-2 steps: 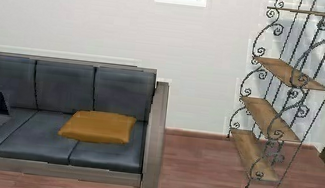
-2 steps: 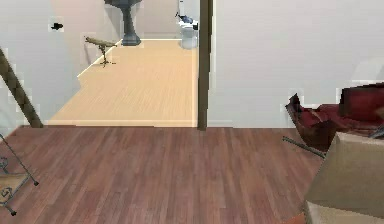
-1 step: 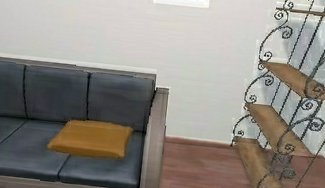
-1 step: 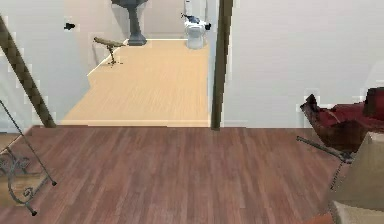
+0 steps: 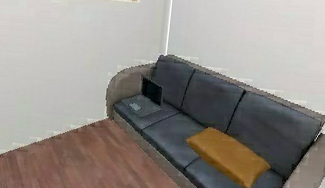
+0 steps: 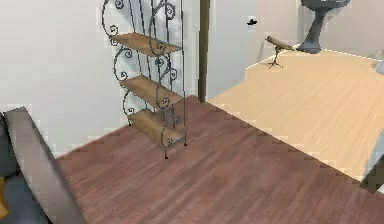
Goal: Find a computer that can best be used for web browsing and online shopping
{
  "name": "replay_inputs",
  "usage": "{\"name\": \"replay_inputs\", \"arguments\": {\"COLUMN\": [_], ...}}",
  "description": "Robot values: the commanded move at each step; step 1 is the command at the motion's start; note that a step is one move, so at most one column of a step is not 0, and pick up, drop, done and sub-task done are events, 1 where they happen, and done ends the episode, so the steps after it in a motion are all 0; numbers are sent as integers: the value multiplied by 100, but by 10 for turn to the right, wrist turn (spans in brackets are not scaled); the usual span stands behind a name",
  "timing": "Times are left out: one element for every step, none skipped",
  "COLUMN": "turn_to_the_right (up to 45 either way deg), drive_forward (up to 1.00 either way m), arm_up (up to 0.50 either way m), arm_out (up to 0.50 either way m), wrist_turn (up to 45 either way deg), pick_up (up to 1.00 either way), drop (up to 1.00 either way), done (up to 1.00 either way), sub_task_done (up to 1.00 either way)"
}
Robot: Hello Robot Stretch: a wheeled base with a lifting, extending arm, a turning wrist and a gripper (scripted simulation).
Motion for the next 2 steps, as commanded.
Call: {"name": "replay_inputs", "arguments": {"turn_to_the_right": [-180,0], "drive_forward": [0,85], "arm_up": [0,0], "arm_out": [0,0], "wrist_turn": [0,0], "pick_up": [0,0], "drop": [0,0], "done": [0,0], "sub_task_done": [0,0]}}
